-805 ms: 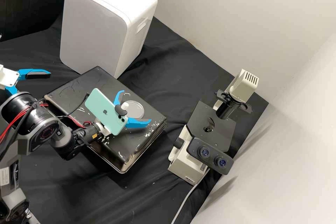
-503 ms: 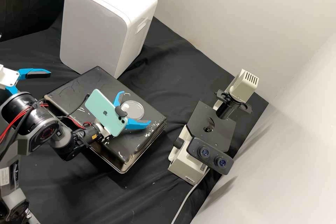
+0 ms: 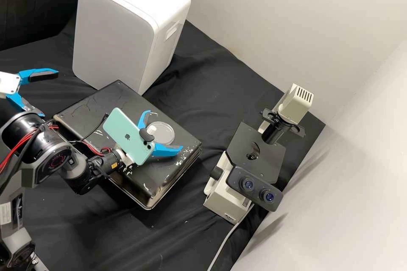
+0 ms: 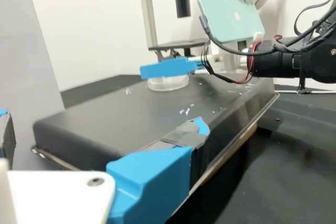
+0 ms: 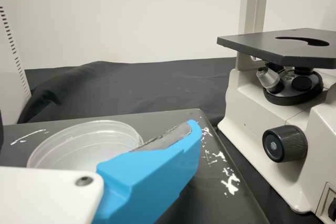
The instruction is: Place the petri dish on the bench
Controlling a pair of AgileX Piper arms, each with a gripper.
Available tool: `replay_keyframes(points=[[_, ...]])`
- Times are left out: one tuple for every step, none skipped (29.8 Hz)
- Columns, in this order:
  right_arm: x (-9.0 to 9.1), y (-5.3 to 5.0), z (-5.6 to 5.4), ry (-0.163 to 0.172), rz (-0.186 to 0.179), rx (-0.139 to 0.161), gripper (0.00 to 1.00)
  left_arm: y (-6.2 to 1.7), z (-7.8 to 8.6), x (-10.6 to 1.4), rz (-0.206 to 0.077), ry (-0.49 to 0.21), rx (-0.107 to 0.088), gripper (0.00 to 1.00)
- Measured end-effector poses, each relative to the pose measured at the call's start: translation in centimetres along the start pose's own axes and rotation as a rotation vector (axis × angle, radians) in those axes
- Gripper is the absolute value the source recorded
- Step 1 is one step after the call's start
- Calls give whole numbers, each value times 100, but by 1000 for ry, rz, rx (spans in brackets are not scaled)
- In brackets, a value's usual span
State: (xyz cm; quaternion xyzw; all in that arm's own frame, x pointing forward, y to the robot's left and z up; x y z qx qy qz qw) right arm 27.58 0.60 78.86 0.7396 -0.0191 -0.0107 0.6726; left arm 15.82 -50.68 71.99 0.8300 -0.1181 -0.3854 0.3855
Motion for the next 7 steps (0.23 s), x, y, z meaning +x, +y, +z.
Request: replay_keyframes(points=[[0,0,0,0,0,0,100,13,10,-11,8,0,13,100],[0,0,0,0,0,0,100,17,17,-28,12,2,24,100],[0,0,0,0,0,0,100,27,19,-45,18,7,36,100],[0,0,0,0,0,0,100,47,28,-62,30,6,52,100],[0,0,0,0,0,0,100,71,39,-86,44,6,77,100],[0,0,0,0,0,0,100,91,49,-107,56,5,94,100],[0,0,0,0,0,0,100,106,59,-128,66,5,109,100]])
